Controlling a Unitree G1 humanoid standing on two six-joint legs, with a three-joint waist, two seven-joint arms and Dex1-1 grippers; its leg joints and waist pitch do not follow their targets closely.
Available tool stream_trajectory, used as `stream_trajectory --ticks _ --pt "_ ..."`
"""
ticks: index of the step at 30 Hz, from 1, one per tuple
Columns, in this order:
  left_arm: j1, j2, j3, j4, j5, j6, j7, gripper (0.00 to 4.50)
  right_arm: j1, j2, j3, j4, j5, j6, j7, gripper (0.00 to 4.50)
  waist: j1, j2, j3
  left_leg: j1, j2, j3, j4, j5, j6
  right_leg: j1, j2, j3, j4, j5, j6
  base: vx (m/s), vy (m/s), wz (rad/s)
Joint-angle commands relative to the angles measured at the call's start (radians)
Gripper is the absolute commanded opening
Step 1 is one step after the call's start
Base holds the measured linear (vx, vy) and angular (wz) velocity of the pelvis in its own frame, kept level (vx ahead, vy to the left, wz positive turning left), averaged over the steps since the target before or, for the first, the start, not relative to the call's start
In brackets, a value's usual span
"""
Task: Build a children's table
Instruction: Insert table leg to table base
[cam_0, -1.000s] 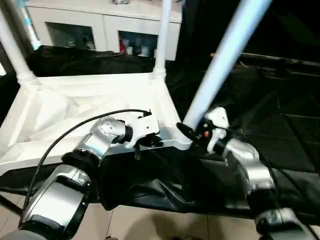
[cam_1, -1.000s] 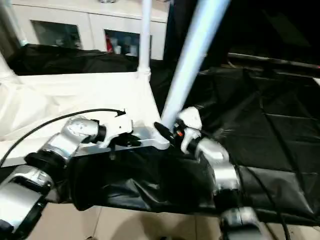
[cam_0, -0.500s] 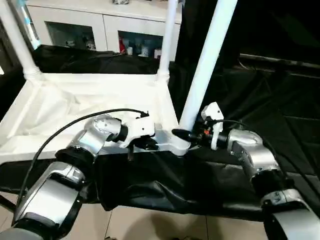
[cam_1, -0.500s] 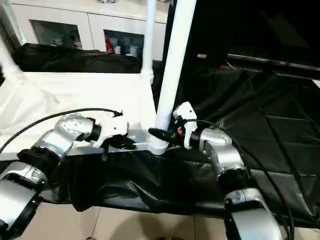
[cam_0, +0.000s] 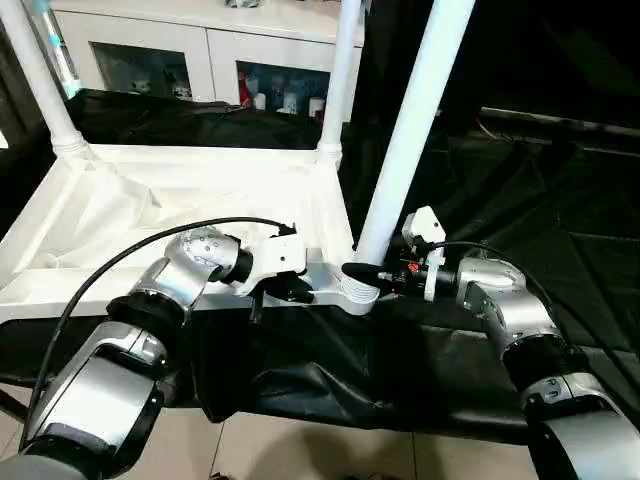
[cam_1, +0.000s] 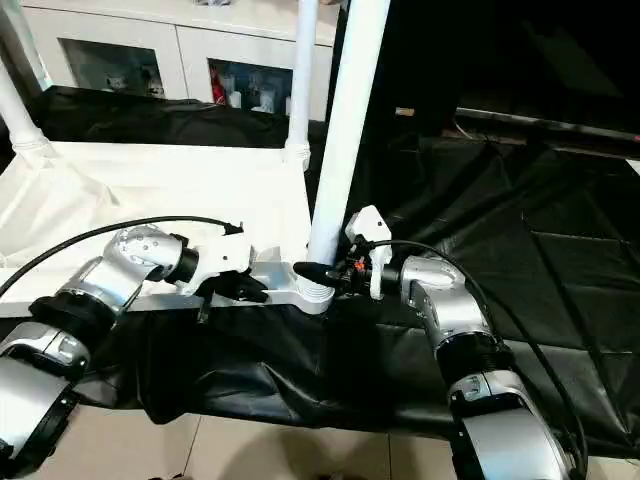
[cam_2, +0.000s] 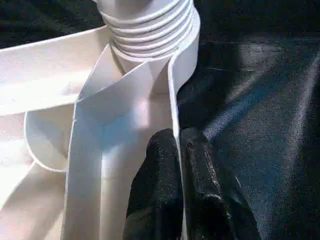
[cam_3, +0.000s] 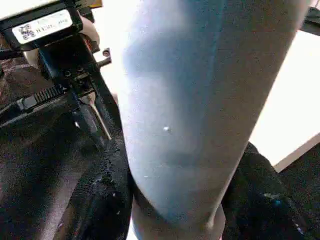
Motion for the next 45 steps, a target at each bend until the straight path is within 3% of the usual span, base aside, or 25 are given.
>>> stream_trajectory --ticks 1,4,5,6,7,8,9,10,11,12,13,14,15,16,17,18,19,21,23,25,27,33,37,38,45 --pt "-0.026 -0.02 0.0 0.012 0.001 0.043 0.027 0.0 0.04 0.011 0.015 0.11 -0.057 0.045 -0.081 1.89 0.003 0.021 -0.041 0.011 0.007 -0.002 -0.072 -0.425 0.014 0.033 -0.062 0.035 -0.092 -0.548 -0.135 0.0 0.0 0.0" --pt "-0.055 -0.053 0.04 0.037 -0.011 0.138 0.125 0.0 0.022 0.048 -0.036 0.173 -0.067 0.028 -0.298 1.89 -0.008 0.018 -0.031 0.023 -0.004 -0.006 -0.063 -0.475 0.004 0.021 -0.059 0.016 -0.116 -0.7 -0.069 0.0 0.0 0.0" --pt "-0.057 -0.054 0.041 0.039 -0.01 0.143 0.131 0.0 0.021 0.05 -0.038 0.177 -0.068 0.026 -0.311 1.89 -0.015 0.021 -0.029 0.032 -0.009 -0.012 -0.056 -0.501 0.0 0.015 -0.058 -0.005 -0.137 -0.773 -0.029 -0.062 0.022 -0.13" --pt "-0.062 -0.058 0.045 0.045 -0.009 0.155 0.146 0.0 0.019 0.056 -0.044 0.187 -0.071 0.023 -0.344 1.89 -0.026 0.024 -0.026 0.03 -0.012 -0.017 -0.052 -0.526 0.005 0.024 -0.056 -0.034 -0.155 -0.803 0.009 -0.062 0.022 -0.13" --pt "-0.075 -0.065 0.052 0.06 -0.003 0.18 0.187 0.0 0.016 0.068 -0.053 0.199 -0.074 0.026 -0.401 1.89 -0.029 0.038 -0.026 0.043 -0.004 -0.022 -0.054 -0.56 0.008 0.026 -0.056 -0.055 -0.167 -0.79 0.012 -0.066 0.052 -0.17" --pt "-0.106 -0.087 0.07 0.1 0.002 0.235 0.279 0.0 0.003 0.104 -0.075 0.222 -0.07 0.04 -0.518 1.89 -0.045 0.06 -0.018 0.035 0.021 -0.039 -0.078 -0.655 0.008 0.056 -0.048 -0.097 -0.165 -0.707 0.019 -0.118 0.014 -0.2" --pt "-0.13 -0.105 0.084 0.13 0.005 0.277 0.351 0.0 -0.011 0.137 -0.096 0.242 -0.059 0.057 -0.609 1.89 -0.019 0.083 -0.01 -0.062 0.095 -0.064 -0.183 -0.804 0.006 0.152 -0.044 -0.056 0.052 -0.458 -0.027 -0.118 0.014 -0.2" --pt "-0.13 -0.105 0.084 0.13 0.005 0.277 0.351 0.0 -0.011 0.137 -0.096 0.242 -0.059 0.057 -0.609 1.89 0.026 0.071 -0.012 -0.084 0.1 -0.051 -0.194 -0.83 0.003 0.153 -0.039 -0.019 0.125 -0.292 -0.049 -0.102 -0.039 0.04" --pt "-0.138 -0.112 0.088 0.139 0.006 0.291 0.373 0.0 -0.016 0.148 -0.104 0.25 -0.055 0.061 -0.637 1.89 0.036 0.058 -0.009 -0.016 0.081 0.006 -0.206 -0.844 0.032 0.092 -0.021 0.026 0.136 -0.258 -0.057 0.035 -0.111 0.2" --pt "-0.138 -0.112 0.088 0.139 0.006 0.291 0.373 0.0 -0.016 0.148 -0.104 0.25 -0.055 0.061 -0.637 1.89 0.037 -0.027 -0.023 0.094 -0.019 0.011 -0.023 -0.583 -0.008 -0.026 -0.068 0.06 -0.073 -0.8 0.006 0.035 -0.111 0.2" --pt "-0.148 -0.127 0.091 0.15 0.011 0.311 0.409 0.0 -0.034 0.175 -0.12 0.274 -0.047 0.07 -0.705 1.89 0.042 -0.02 -0.02 0.034 -0.033 -0.001 0.057 -0.26 0.022 0.002 -0.143 0.088 -0.12 -1.085 0.023 0.039 -0.115 -0.14" --pt "-0.156 -0.142 0.093 0.157 0.014 0.325 0.439 0.0 -0.051 0.198 -0.13 0.295 -0.04 0.079 -0.757 1.89 0.058 -0.001 -0.035 -0.063 -0.009 -0.037 -0.022 -0.105 0.003 0.103 -0.141 0.088 -0.051 -0.82 -0.001 0.046 -0.011 -0.44" --pt "-0.158 -0.148 0.094 0.159 0.015 0.331 0.45 0.0 -0.058 0.206 -0.134 0.303 -0.038 0.082 -0.776 1.89 0.069 0.025 -0.045 -0.037 0.005 -0.033 -0.053 -0.073 -0.02 0.08 -0.108 0.07 -0.042 -0.628 -0.028 0.046 -0.011 -0.44" --pt "-0.168 -0.182 0.094 0.166 0.019 0.355 0.496 0.0 -0.093 0.248 -0.144 0.341 -0.035 0.094 -0.857 1.89 0.054 0.024 -0.042 -0.018 0.0 -0.031 -0.063 -0.09 -0.04 0.06 -0.065 0.056 -0.019 -0.359 -0.083 0.051 0.001 -0.24" --pt "-0.173 -0.209 0.094 0.171 0.023 0.371 0.532 0.0 -0.12 0.279 -0.147 0.369 -0.035 0.106 -0.912 1.89 0.05 0.032 -0.04 -0.004 0.004 -0.027 -0.068 -0.14 -0.046 0.052 -0.062 0.055 -0.021 -0.315 -0.122 0.0 0.0 0.0" --pt "-0.176 -0.231 0.09 0.177 0.027 0.381 0.561 0.0 -0.144 0.302 -0.15 0.389 -0.036 0.111 -0.949 1.89 0.038 0.022 -0.03 0.009 0.005 -0.02 -0.072 -0.281 -0.048 0.042 -0.062 0.057 -0.035 -0.377 -0.163 0.0 0.0 0.0" --pt "-0.176 -0.231 0.09 0.177 0.027 0.381 0.561 0.0 -0.144 0.302 -0.15 0.389 -0.036 0.111 -0.949 1.89 0.036 0.022 -0.027 0.006 -0.003 -0.02 -0.072 -0.338 -0.044 0.048 -0.064 0.056 -0.044 -0.463 -0.157 0.0 0.0 0.0" --pt "-0.18 -0.251 0.087 0.189 0.03 0.386 0.591 0.0 -0.17 0.325 -0.156 0.406 -0.037 0.118 -0.988 1.89 0.039 0.021 -0.029 0.014 -0.003 -0.02 -0.075 -0.36 -0.021 0.044 -0.069 0.056 -0.064 -0.538 -0.123 0.0 0.0 0.0" --pt "-0.181 -0.25 0.085 0.195 0.03 0.386 0.597 0.0 -0.173 0.329 -0.156 0.409 -0.042 0.121 -0.99 1.89 0.041 0.022 -0.031 0.011 0.0 -0.02 -0.081 -0.339 -0.011 0.048 -0.071 0.058 -0.066 -0.514 -0.114 0.0 0.0 0.0" --pt "-0.182 -0.249 0.085 0.199 0.03 0.387 0.602 0.0 -0.175 0.332 -0.155 0.413 -0.048 0.125 -0.994 1.89 0.041 0.02 -0.035 0.004 0.005 -0.02 -0.087 -0.3 -0.009 0.054 -0.068 0.059 -0.058 -0.414 -0.129 0.0 0.0 0.0" --pt "-0.183 -0.244 0.084 0.204 0.033 0.388 0.607 0.0 -0.177 0.333 -0.155 0.419 -0.054 0.131 -0.995 1.89 0.04 0.021 -0.034 0.006 0.005 -0.018 -0.088 -0.306 -0.012 0.053 -0.068 0.061 -0.056 -0.389 -0.142 0.0 0.0 0.0" --pt "-0.193 -0.248 0.09 0.222 0.034 0.393 0.628 0.0 -0.197 0.339 -0.168 0.453 -0.064 0.125 -1.003 1.89 0.038 0.019 -0.03 0.012 0.001 -0.016 -0.088 -0.357 -0.011 0.047 -0.071 0.061 -0.071 -0.486 -0.123 0.0 0.0 0.0" --pt "-0.194 -0.244 0.093 0.226 0.033 0.373 0.624 0.0 -0.204 0.343 -0.144 0.45 -0.087 0.106 -0.944 1.89 0.038 0.02 -0.034 0.008 0.003 -0.017 -0.092 -0.327 -0.006 0.052 -0.071 0.06 -0.073 -0.477 -0.111 0.0 0.0 0.0" --pt "-0.19 -0.242 0.093 0.225 0.032 0.36 0.617 0.0 -0.209 0.343 -0.14 0.447 -0.093 0.094 -0.928 2.45 0.038 0.022 -0.033 0.008 0.004 -0.015 -0.094 -0.314 -0.003 0.051 -0.069 0.061 -0.071 -0.448 -0.119 0.0 0.0 0.0" --pt "-0.183 -0.232 0.095 0.218 0.031 0.338 0.6 0.0 -0.233 0.334 -0.154 0.443 -0.098 0.06 -0.881 2.95 0.029 0.024 -0.033 0.005 0.004 -0.016 -0.094 -0.32 -0.001 0.053 -0.071 0.061 -0.072 -0.446 -0.133 0.0 0.0 0.0"
